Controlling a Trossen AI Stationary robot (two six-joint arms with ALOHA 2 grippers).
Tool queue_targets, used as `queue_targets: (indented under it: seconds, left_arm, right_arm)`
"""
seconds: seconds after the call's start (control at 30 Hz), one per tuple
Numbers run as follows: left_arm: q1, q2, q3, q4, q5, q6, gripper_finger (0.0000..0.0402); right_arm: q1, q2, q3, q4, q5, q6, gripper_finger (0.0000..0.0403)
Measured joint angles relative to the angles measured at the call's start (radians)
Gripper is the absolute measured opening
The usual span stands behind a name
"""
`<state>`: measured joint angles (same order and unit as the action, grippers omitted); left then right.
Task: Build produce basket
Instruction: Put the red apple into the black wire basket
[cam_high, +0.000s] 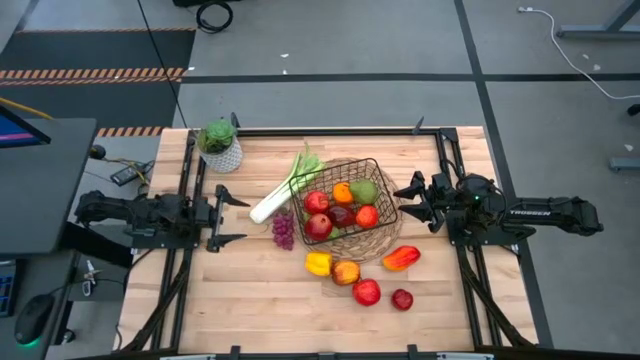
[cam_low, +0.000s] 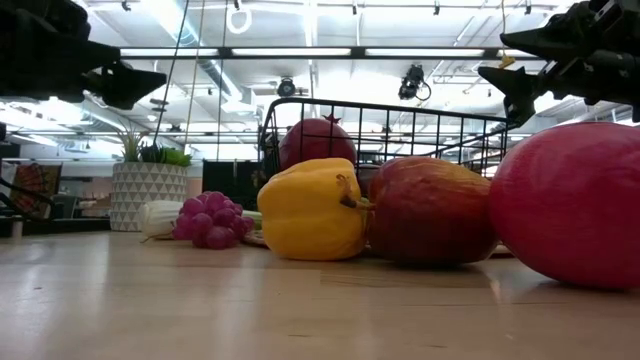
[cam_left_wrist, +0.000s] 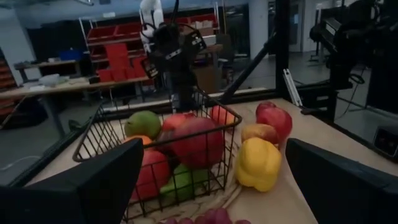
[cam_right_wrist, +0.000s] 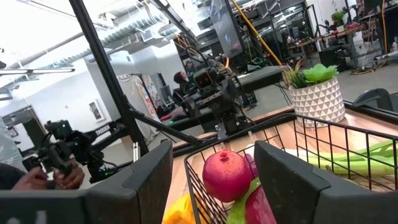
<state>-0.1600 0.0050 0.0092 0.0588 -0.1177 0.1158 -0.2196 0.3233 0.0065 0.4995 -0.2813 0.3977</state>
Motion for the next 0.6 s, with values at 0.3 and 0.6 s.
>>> queue_targets:
  seconds: [0.3, 0.6]
  left_arm:
    - [0.0, 0.007, 0.001, -0.016, -0.007, 0.001, 0.04]
    - [0.0, 0.008, 0.0, -0.007, -0.009, 0.242, 0.04]
  right_arm:
    - [0.0, 0.0, 0.0, 0.0, 0.0, 0.0, 0.0231]
    - [0.0, 0.0, 0.0, 0.0, 0.0, 0.0, 0.0231]
